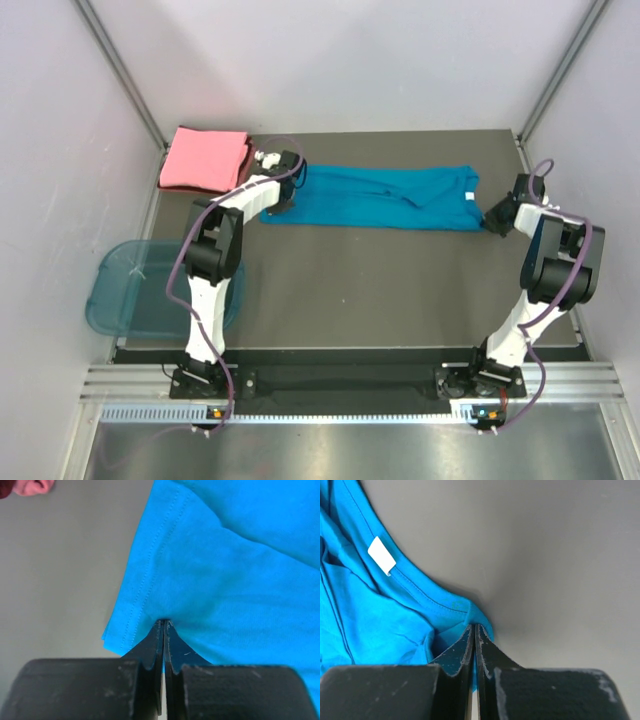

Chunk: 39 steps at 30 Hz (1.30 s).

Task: Fold and stack the t-shirts
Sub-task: Fold the tshirt

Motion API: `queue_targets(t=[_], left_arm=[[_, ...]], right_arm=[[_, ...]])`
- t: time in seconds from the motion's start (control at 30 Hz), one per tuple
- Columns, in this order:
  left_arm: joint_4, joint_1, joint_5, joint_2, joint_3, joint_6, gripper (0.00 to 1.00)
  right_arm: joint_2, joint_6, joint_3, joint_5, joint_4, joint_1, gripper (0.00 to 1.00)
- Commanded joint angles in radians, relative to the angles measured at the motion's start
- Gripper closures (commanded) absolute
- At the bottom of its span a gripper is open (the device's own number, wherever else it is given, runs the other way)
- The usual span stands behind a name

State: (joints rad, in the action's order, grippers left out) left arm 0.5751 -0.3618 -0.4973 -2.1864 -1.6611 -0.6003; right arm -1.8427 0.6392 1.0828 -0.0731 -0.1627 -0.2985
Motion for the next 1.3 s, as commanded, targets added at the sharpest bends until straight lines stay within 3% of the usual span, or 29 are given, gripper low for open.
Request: queue_targets(t=[0.0,0.4,0.5,0.53,0.6,0.83,0.9,1.13,1.27], left_arm=[[0.072,0.009,-0.064,-0.041,-0.011,-0.003,1.0],[0.091,-0.003,0.032,0.072,-0.006,0.023,0.98],[0.112,-0.003,0.075,0.125,-0.04,0.039,0.92],[0.117,-0.003,0.097,0.138,-0.057,0.045,0.9],[0.099,-0.002,0.144,0.187,-0.058,0.06,0.8],[0.019,-0.002,0.547,0.319,0.018,0.152,0.62],[0.012,-0.003,0.623,0.35,0.052,0.155,0.62],[-0.087,-0.003,0.703,0.516,0.321,0.177,0.62],[-0.069,-0.003,0.686,0.508,0.365,0.231,0.61]], right_arm=[[-0.016,-0.044,0.031,0.104,-0.041,-0.007,1.0],[0.039,-0.056,0.075,0.111,-0.096,0.019,0.99],[0.088,-0.058,0.112,0.142,-0.147,0.021,0.88],[0.1,-0.056,0.118,0.144,-0.155,0.021,0.75],[0.121,-0.053,0.14,0.144,-0.179,0.035,0.66],[0.132,-0.016,0.206,0.099,-0.231,0.185,0.54],[0.122,0.022,0.203,0.105,-0.225,0.244,0.52],[0.08,0.267,0.174,0.096,-0.14,0.36,0.41],[0.042,0.391,0.18,0.114,-0.109,0.409,0.38]])
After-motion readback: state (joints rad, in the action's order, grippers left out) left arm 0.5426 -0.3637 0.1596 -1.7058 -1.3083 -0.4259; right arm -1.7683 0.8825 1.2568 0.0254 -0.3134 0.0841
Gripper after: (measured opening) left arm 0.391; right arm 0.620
